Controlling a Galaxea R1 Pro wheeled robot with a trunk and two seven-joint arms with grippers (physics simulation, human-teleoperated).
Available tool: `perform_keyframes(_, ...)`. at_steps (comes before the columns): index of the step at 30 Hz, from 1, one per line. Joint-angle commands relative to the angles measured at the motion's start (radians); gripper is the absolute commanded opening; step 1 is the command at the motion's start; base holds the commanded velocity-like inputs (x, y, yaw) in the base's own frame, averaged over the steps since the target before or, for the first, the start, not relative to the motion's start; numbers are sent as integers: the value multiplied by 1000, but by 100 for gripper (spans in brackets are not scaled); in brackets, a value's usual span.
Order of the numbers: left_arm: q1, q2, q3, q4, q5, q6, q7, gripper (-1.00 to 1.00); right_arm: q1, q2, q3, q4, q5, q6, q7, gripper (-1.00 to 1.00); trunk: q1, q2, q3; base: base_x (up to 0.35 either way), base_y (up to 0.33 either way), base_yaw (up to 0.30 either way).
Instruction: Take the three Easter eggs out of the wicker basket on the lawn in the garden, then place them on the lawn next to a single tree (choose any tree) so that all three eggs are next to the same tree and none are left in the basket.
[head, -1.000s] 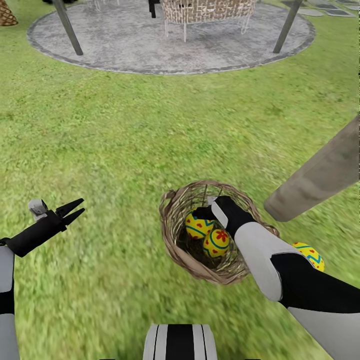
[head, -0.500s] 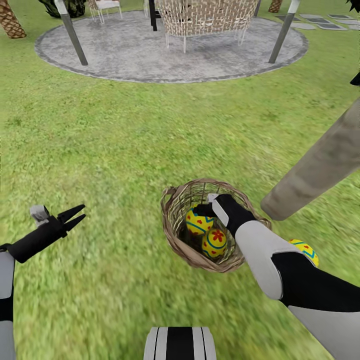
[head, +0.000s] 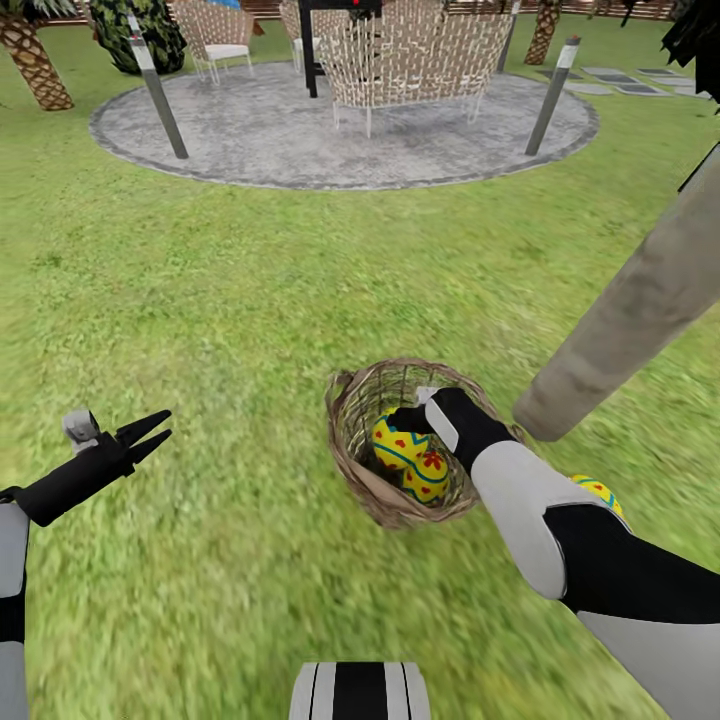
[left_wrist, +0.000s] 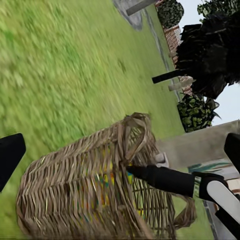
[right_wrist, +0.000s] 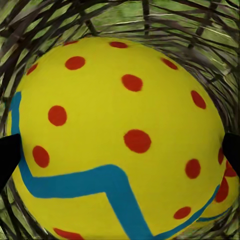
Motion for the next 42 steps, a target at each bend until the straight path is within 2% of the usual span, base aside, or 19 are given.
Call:
perform_keyframes(1,-1,0,1,0,-2,3,-5,100,0,0,1,-1,-10,4,-6,-100,-1,0,3,-101,0,0)
perform_keyframes(7,0,-1,1,0,-2,3,-3,100,0,-3,1,-9,-10,4,-7,-100,-4,1,27,-12,0,0)
perform_keyframes(12,0,-1,1,0,-3,3,-4,100,1,-17,-2,-101,-12,18,-8,-100,-6,3,46,0,0,0)
perform_keyframes(17,-2,-1,0,0,-3,3,-4,100,1,-26,-3,-114,-17,22,-7,-100,-8,4,65,-115,0,0)
perform_keyframes(19,-2,-1,0,0,-3,3,-4,100,1,-44,-3,-114,-62,22,21,-100,-9,4,73,-5,0,0)
perform_keyframes(21,-2,-1,0,1,-3,3,-4,100,1,-77,-2,-116,-114,23,52,-100,-10,5,81,-1,0,0)
perform_keyframes(25,-2,-1,0,0,-3,3,-3,100,1,-80,-2,-119,-117,27,58,-100,-12,6,96,-162,0,0)
perform_keyframes(27,-2,-1,0,1,-3,3,-3,100,1,-80,-3,-121,-117,83,71,-100,-13,6,104,-331,0,0)
perform_keyframes(29,-2,-1,0,1,-3,3,-4,100,1,-92,-3,-122,-116,118,190,-100,-14,7,112,-267,0,0)
perform_keyframes(32,-2,-2,0,1,-3,3,-4,100,3,-141,-3,-123,-117,123,456,-100,-15,7,123,-36,0,0)
perform_keyframes(33,-2,-2,-1,1,-3,3,-3,100,6,-177,-3,-123,-117,123,694,-100,-15,8,127,-4,0,0)
perform_keyframes(34,-2,-3,-1,1,-3,3,-4,100,7,-192,-3,-123,-116,122,806,-100,-16,8,131,-2,0,0)
perform_keyframes(37,-2,-4,-2,1,-3,2,-3,100,13,-234,-5,-123,-117,122,1066,-100,-17,8,143,0,0,0)
perform_keyframes(39,-2,-6,-3,1,-3,2,-3,100,15,-232,-4,-121,-118,125,1124,-100,-18,9,150,-111,0,0)
perform_keyframes(42,-2,-6,-21,0,-3,2,-3,100,22,-230,-3,-120,-119,125,1131,-100,-19,10,162,-315,0,0)
